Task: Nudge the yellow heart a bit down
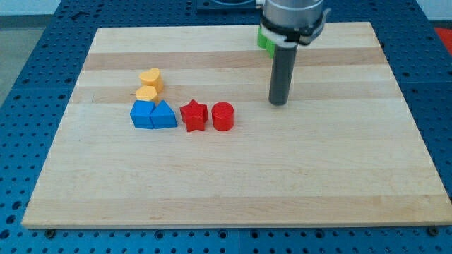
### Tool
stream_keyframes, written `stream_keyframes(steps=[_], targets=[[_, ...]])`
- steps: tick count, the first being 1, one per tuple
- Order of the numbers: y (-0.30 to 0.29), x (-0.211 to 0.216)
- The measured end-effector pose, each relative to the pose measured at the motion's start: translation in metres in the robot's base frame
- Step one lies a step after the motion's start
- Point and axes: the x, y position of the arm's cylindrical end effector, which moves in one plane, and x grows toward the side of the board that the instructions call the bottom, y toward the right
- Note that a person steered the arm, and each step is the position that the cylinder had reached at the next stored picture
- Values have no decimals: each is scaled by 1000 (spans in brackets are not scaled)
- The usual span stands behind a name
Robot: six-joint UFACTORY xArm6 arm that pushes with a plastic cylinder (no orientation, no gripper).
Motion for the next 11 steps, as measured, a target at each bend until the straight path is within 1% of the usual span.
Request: stream_keyframes(steps=[1,2,3,4,5,6,7,8,11], targets=[[-42,-72],[-96,-99],[-191,-111],[-277,-93],[-321,-53],[-321,-47],[-279,-52],[-259,-52],[-247,-44]])
